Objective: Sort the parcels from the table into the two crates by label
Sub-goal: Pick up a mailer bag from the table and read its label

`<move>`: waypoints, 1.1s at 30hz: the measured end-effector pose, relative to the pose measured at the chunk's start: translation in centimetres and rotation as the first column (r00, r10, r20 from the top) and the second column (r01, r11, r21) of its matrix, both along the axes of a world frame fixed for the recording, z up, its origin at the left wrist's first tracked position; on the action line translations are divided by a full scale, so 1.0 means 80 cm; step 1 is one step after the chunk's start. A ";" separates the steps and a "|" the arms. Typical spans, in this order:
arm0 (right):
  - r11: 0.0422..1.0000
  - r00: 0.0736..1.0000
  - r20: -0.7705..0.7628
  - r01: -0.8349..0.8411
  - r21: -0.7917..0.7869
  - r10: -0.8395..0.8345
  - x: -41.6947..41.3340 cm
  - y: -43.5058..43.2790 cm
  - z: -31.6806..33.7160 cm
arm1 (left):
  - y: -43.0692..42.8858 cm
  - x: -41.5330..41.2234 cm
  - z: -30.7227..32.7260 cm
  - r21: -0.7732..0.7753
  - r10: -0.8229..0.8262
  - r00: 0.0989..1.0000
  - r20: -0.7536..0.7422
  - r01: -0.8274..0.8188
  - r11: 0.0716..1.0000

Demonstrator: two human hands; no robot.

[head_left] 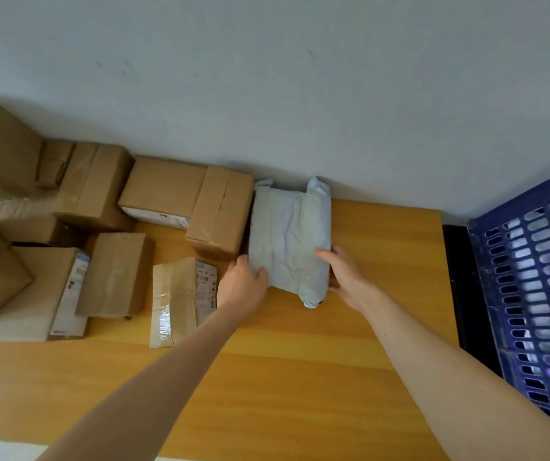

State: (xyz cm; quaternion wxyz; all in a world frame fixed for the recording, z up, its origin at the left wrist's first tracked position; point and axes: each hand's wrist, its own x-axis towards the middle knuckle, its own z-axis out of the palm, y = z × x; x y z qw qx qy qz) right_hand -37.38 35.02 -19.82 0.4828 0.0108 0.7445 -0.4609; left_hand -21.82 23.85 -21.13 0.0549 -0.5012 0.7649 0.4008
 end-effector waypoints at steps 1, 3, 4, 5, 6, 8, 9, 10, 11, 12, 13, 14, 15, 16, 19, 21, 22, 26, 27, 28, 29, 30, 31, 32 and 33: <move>1.000 1.000 0.011 0.013 -0.003 -0.013 -0.001 0.005 0.000 | 0.000 0.000 0.000 0.011 -0.020 1.000 -0.004 0.020 1.000; 1.000 0.999 0.017 0.028 0.002 -0.028 -0.003 0.014 0.003 | 0.001 0.000 -0.001 0.024 -0.040 0.999 -0.023 0.041 0.999; 0.999 0.999 0.018 0.035 0.002 -0.035 -0.003 0.019 0.004 | 0.003 0.000 -0.001 0.024 -0.049 0.998 -0.031 0.050 0.998; 0.999 0.999 0.014 0.042 0.001 -0.042 -0.004 0.025 0.006 | 0.005 0.000 0.000 0.025 -0.058 0.998 -0.035 0.059 0.998; 0.999 0.999 0.003 0.047 -0.004 -0.047 -0.004 0.030 0.008 | 0.008 0.000 0.001 0.022 -0.070 0.997 -0.041 0.071 0.997; 0.998 0.997 -0.027 0.067 -0.021 -0.068 -0.002 0.041 0.017 | 0.014 0.000 0.006 0.018 -0.088 0.994 -0.056 0.089 0.996; 0.996 0.996 -0.037 0.083 -0.032 -0.085 -0.002 0.046 0.020 | 0.018 0.000 0.011 0.020 -0.089 0.994 -0.068 0.091 0.996; 0.994 0.994 -0.036 0.099 -0.046 -0.100 -0.001 0.052 0.025 | 0.021 0.000 0.015 0.024 -0.090 0.993 -0.079 0.092 0.995; 0.992 0.993 -0.028 0.109 -0.061 -0.111 -0.001 0.058 0.029 | 0.025 0.001 0.019 0.028 -0.095 0.992 -0.087 0.097 0.995; 0.990 0.993 -0.020 0.116 -0.078 -0.118 0.000 0.063 0.034 | 0.028 0.002 0.022 0.032 -0.102 0.990 -0.094 0.105 0.994; 0.988 0.992 -0.015 0.126 -0.092 -0.127 0.002 0.069 0.038 | 0.031 0.004 0.027 0.043 -0.103 0.990 -0.098 0.108 0.993; 0.985 0.989 -0.021 0.142 -0.102 -0.145 0.004 0.074 0.041 | 0.034 0.006 0.029 0.054 -0.099 0.990 -0.100 0.105 0.993; 0.981 0.984 -0.045 0.165 -0.105 -0.171 0.007 0.079 0.045 | 0.037 0.009 0.034 0.060 -0.096 0.990 -0.099 0.103 0.993; 0.977 0.977 -0.089 0.185 -0.105 -0.194 0.011 0.083 0.049 | 0.041 0.012 0.038 0.051 -0.101 0.990 -0.099 0.106 0.993; 0.968 0.946 -0.219 0.211 -0.137 -0.237 0.030 0.095 0.070 | 0.059 0.024 0.059 -0.103 -0.191 0.978 -0.080 0.183 0.978; 0.961 0.923 -0.285 0.211 -0.180 -0.256 0.046 0.107 0.089 | 0.078 0.030 0.081 -0.234 -0.246 0.961 -0.125 0.212 0.949; 0.961 0.912 -0.323 0.194 -0.199 -0.251 0.054 0.113 0.098 | 0.088 0.032 0.092 -0.279 -0.262 0.950 -0.168 0.209 0.937; 0.981 0.824 -0.543 0.079 -0.179 -0.166 0.091 0.142 0.128 | 0.138 0.043 0.146 -0.304 -0.268 0.897 -0.352 0.161 0.939; 0.982 0.791 -0.591 0.068 -0.176 -0.161 0.102 0.150 0.134 | 0.153 0.047 0.161 -0.261 -0.238 0.890 -0.389 0.142 0.955; 0.983 0.756 -0.635 0.056 -0.176 -0.157 0.114 0.158 0.141 | 0.167 0.052 0.174 -0.208 -0.201 0.882 -0.425 0.121 0.971; 0.986 0.715 -0.685 0.036 -0.165 -0.141 0.126 0.167 0.147 | 0.182 0.059 0.186 -0.153 -0.163 0.879 -0.447 0.105 0.983; 0.990 0.661 -0.742 0.008 -0.140 -0.110 0.137 0.175 0.152 | 0.196 0.066 0.198 -0.117 -0.136 0.877 -0.462 0.091 0.989; 0.994 0.603 -0.794 -0.022 -0.107 -0.073 0.148 0.184 0.155 | 0.208 0.074 0.208 -0.101 -0.115 0.877 -0.466 0.076 0.992; 0.995 0.547 -0.836 -0.055 -0.083 -0.040 0.160 0.192 0.159 | 0.219 0.082 0.218 -0.087 -0.088 0.879 -0.469 0.053 0.995; 0.994 0.495 -0.869 -0.086 -0.066 -0.015 0.171 0.200 0.162 | 0.229 0.090 0.227 -0.052 -0.041 0.880 -0.474 0.018 0.999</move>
